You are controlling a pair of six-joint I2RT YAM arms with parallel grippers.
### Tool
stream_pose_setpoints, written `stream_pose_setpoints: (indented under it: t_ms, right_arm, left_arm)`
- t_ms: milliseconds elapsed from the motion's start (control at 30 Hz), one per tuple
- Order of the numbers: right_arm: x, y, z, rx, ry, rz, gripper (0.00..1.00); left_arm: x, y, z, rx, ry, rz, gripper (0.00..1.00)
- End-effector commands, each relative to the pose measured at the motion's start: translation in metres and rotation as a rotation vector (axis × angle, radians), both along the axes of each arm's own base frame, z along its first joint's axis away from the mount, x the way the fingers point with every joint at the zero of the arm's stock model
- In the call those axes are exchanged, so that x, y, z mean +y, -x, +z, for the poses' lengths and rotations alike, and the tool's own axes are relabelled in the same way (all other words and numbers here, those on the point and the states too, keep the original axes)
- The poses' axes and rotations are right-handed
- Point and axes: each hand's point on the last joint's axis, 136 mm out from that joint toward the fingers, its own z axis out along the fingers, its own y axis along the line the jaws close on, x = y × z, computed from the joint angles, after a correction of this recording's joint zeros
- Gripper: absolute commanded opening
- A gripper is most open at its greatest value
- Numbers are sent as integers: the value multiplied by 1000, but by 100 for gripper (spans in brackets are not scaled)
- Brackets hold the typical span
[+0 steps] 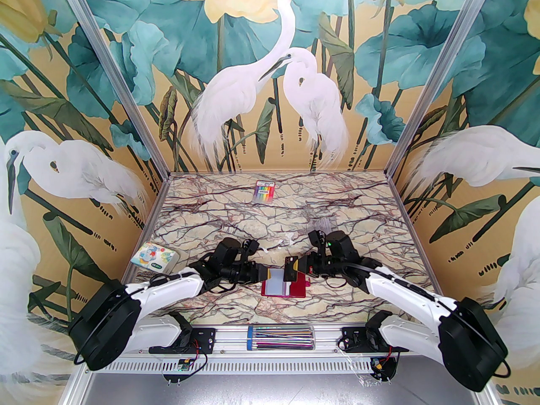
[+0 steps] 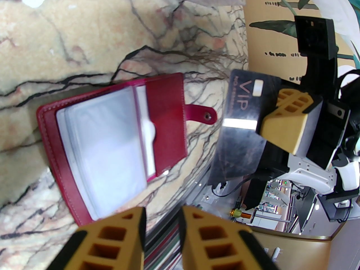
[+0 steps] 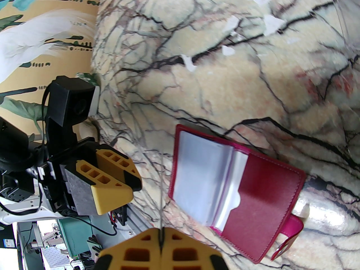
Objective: Put the credit cards into the card holder
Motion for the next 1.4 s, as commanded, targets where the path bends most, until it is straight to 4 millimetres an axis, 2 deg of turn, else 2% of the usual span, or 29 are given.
stream_pose_setpoints:
  t_ms: [0,267,667,1367]
  right_arm:
    - [-2,4,-16,19,44,5,0]
    - [2,9,-41,67,91,18,0]
    - [7,10,-57,92,104,21,0]
    - [12,10,-59,109,89,16,0]
  left_arm:
    - [-7,-6,-5,-21,-11,-2,21]
    - [-4,-4,-29,18,-71,15,19]
    - [2,-2,-43,33,-115,26,16]
    - [11,1,-57,46,-167,42,11]
